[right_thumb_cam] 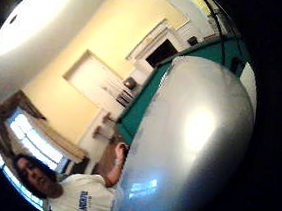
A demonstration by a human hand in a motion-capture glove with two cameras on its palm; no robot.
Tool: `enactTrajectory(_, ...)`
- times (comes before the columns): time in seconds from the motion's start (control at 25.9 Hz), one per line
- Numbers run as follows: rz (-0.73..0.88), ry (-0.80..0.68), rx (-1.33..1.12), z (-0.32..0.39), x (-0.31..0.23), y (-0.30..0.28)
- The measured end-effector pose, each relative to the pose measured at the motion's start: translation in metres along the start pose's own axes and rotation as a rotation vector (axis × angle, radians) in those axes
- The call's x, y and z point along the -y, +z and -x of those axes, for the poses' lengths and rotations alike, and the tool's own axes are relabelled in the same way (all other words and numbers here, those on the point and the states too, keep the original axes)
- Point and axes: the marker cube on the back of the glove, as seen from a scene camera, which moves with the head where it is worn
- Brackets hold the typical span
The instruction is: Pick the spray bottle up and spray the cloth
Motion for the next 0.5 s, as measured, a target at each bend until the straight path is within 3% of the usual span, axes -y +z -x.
enactTrajectory(0.23, -0.009, -0.038, 0.199, 0.008, -0.002, 0.038)
enactTrajectory(0.5, 0.126, -0.062, 0.279, 0.042, 0.013, 0.113)
